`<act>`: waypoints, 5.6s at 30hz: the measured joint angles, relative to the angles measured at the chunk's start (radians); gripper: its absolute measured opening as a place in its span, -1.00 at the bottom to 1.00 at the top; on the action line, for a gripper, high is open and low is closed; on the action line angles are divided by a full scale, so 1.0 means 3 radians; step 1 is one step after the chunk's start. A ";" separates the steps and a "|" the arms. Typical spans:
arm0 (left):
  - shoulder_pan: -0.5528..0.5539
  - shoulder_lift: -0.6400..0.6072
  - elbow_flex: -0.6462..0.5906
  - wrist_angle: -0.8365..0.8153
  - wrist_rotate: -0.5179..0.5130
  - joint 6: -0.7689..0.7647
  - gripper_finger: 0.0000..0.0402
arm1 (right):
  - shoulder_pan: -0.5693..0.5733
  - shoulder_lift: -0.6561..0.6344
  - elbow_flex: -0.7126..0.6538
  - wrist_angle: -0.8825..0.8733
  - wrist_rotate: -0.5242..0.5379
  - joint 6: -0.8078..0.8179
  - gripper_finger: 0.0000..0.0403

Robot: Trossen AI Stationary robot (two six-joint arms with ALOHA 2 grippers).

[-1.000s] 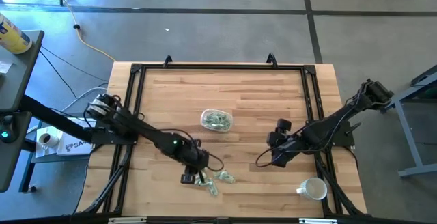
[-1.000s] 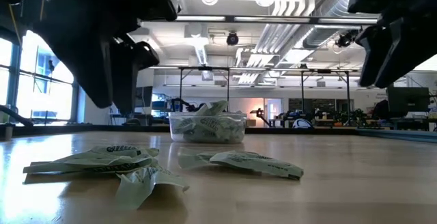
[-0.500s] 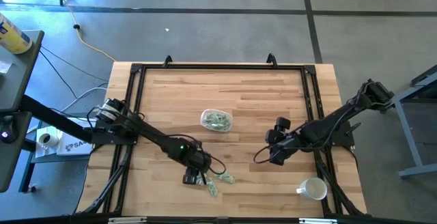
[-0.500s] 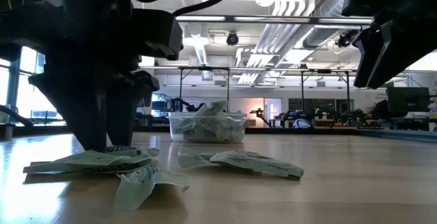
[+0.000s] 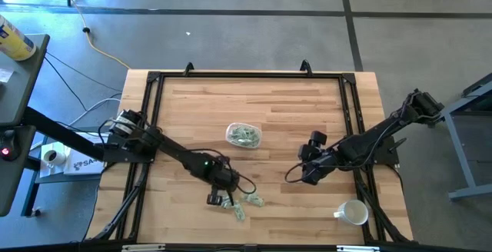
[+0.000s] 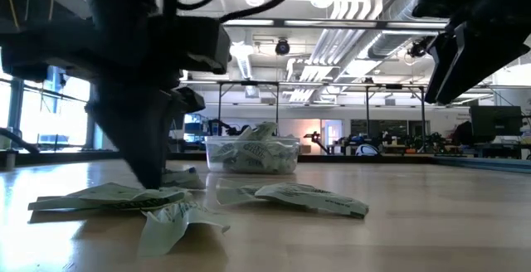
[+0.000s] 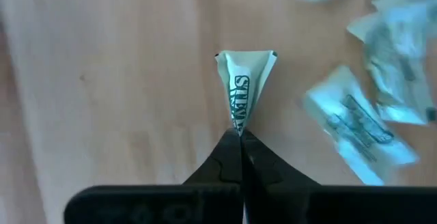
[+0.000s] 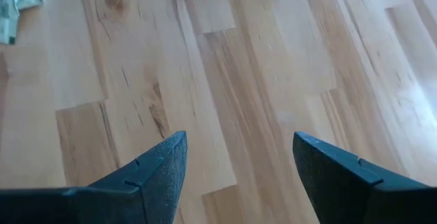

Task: Pick and place Stevia / Truvia into bins
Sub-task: Put the stevia packet into the transparent container

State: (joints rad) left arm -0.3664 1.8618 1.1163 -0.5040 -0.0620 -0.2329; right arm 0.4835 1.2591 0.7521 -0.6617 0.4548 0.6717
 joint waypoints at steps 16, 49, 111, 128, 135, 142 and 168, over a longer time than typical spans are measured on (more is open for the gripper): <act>0.1280 -0.0393 0.0845 -0.0713 -0.0258 0.1027 -0.88 | -0.0214 0.0000 0.0003 0.0057 0.0190 0.0267 0.28; 0.1407 -0.0409 0.0868 -0.1124 0.0245 0.0132 0.32 | -0.0718 0.0207 0.0005 0.1083 -0.0542 -0.0470 0.28; -0.0982 -0.2276 -0.0851 -0.1341 -0.1064 -0.2182 -0.12 | 0.0171 0.2639 0.1408 0.1744 -0.0640 0.0551 -0.66; -0.0237 -0.3010 -0.0899 -0.0847 -0.1028 -0.1437 -0.12 | -0.0585 0.2273 0.2329 0.0200 -0.0383 0.0011 -0.96; -0.0045 -0.3055 -0.0899 -0.0665 -0.0861 -0.1394 -0.12 | -0.1236 0.2269 0.2408 0.0285 -0.0530 -0.0690 -0.97; 0.0084 -0.3056 -0.0897 -0.0348 -0.0625 -0.1392 -0.12 | -0.1664 0.2318 0.2412 0.0389 -0.0916 -0.1454 -0.98; 0.0545 -0.2035 -0.0892 0.0504 0.0024 -0.1344 -0.12 | -0.1265 0.2162 0.2158 -0.0315 -0.1191 -0.2281 0.12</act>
State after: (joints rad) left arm -0.2028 1.2514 0.8486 -0.3527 -0.0547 -0.6362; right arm 0.1041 1.9078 1.3996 -0.7562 0.0974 -0.0125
